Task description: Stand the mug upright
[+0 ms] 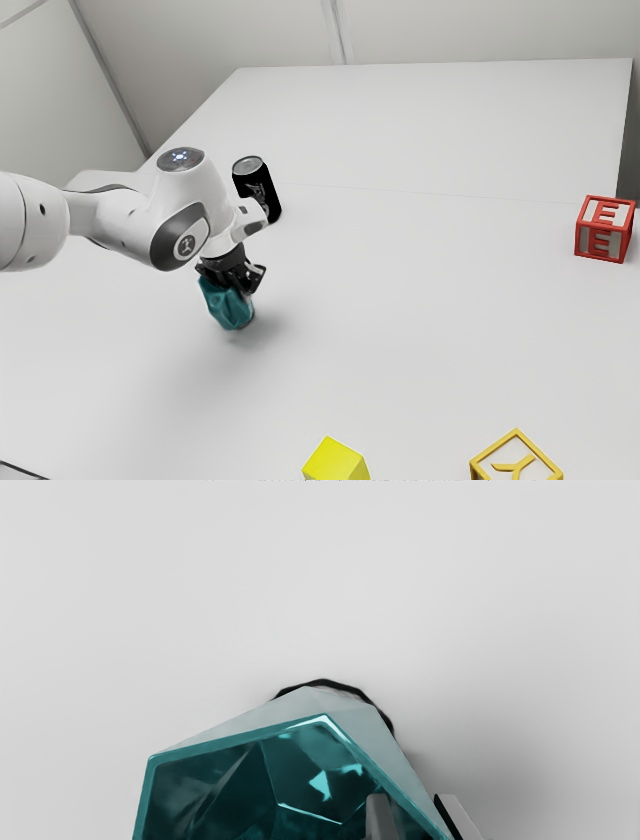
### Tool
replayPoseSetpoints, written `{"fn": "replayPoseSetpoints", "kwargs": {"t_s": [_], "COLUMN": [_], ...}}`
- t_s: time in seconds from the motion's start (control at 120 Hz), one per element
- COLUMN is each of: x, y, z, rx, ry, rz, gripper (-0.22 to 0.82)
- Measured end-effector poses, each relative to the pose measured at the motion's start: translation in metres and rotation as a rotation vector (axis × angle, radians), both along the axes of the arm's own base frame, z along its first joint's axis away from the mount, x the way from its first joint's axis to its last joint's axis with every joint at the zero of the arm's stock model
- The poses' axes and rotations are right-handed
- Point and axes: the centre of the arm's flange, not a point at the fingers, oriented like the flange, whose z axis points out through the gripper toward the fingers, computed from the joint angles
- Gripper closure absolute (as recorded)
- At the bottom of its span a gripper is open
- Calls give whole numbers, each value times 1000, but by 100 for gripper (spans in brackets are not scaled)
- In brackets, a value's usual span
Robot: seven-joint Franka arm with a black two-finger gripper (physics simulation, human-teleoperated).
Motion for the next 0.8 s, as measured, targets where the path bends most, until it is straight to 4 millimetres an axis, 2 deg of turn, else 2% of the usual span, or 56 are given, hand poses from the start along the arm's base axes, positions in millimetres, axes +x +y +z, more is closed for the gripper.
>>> {"fn": "replayPoseSetpoints", "kwargs": {"t_s": [0.433, 0.6, 0.8], "x": [0, 0, -3], "y": [-5, -7, -7], "z": [20, 32, 56], "rx": [-8, -10, -13], "ry": [-39, -59, -91], "rz": [-7, -13, -14], "gripper": [34, 28, 24]}}
